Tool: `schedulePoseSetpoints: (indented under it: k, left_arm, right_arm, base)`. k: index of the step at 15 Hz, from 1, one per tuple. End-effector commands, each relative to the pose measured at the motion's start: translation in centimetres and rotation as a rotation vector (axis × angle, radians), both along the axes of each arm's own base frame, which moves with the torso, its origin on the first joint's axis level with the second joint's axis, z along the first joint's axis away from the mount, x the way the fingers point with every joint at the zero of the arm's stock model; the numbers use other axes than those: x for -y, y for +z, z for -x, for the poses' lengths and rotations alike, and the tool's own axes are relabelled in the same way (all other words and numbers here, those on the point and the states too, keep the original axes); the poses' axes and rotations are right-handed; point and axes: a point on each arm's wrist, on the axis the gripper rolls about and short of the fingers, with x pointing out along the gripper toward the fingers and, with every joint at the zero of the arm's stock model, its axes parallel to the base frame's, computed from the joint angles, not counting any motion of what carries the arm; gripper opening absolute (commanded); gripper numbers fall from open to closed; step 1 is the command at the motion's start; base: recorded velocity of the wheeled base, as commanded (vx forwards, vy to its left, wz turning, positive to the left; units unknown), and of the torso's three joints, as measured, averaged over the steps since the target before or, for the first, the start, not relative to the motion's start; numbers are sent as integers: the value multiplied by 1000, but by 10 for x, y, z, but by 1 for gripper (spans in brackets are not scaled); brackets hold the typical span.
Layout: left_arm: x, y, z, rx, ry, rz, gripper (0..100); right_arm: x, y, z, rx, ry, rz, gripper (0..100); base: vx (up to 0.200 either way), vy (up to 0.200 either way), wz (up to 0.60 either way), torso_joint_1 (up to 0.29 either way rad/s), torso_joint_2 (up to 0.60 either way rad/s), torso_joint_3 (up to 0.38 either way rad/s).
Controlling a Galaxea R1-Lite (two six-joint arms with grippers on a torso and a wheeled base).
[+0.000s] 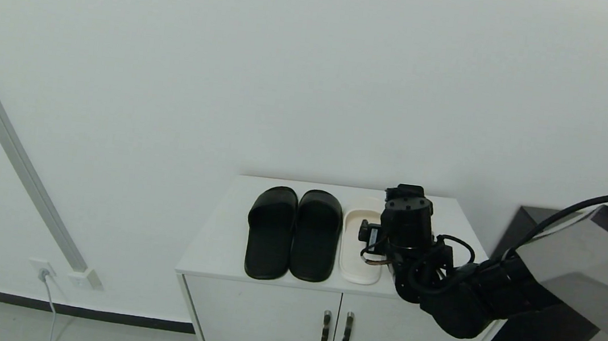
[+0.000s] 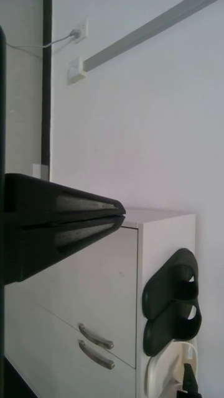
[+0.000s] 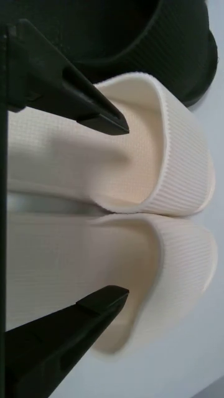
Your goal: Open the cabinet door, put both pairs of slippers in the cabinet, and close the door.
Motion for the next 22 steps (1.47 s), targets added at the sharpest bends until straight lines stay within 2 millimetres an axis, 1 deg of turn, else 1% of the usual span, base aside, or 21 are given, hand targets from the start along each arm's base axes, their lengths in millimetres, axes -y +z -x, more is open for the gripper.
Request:
schedulePoseSetpoints:
  k: [1,5,9,14,15,21,22]
  left_arm:
    - [0,0,0,-1,0,1,0]
    - [0,0,0,-1,0,2,0]
    - [0,0,0,-1,0,4,0]
    - [0,0,0,-1,0,4,0]
    - [0,0,0,-1,0,5,0]
    - [0,0,0,-1,0,4,0]
    - [0,0,0,-1,0,5,0]
  right_arm:
    - [-4,-11,-9,-7,-6,5,100]
    - [-5,-10,-27,18,-24,1,100]
    - [-5,-19,-35,12,-34,7,100]
    - [-3,-21,-50,29,-54,1,100]
    - [-3,-22,-52,31,-57,0,0]
    - [-3,-21,-54,35,-59,10,0]
    - [-3,-18,-53,40,-61,9,0]
  base:
    - [0,0,0,0,0,0]
    - [0,0,0,0,0,0]
    - [0,0,0,0,0,0]
    - [0,0,0,0,0,0]
    - [0,0,0,0,0,0]
    - [0,0,0,0,0,0]
    - [0,0,0,0,0,0]
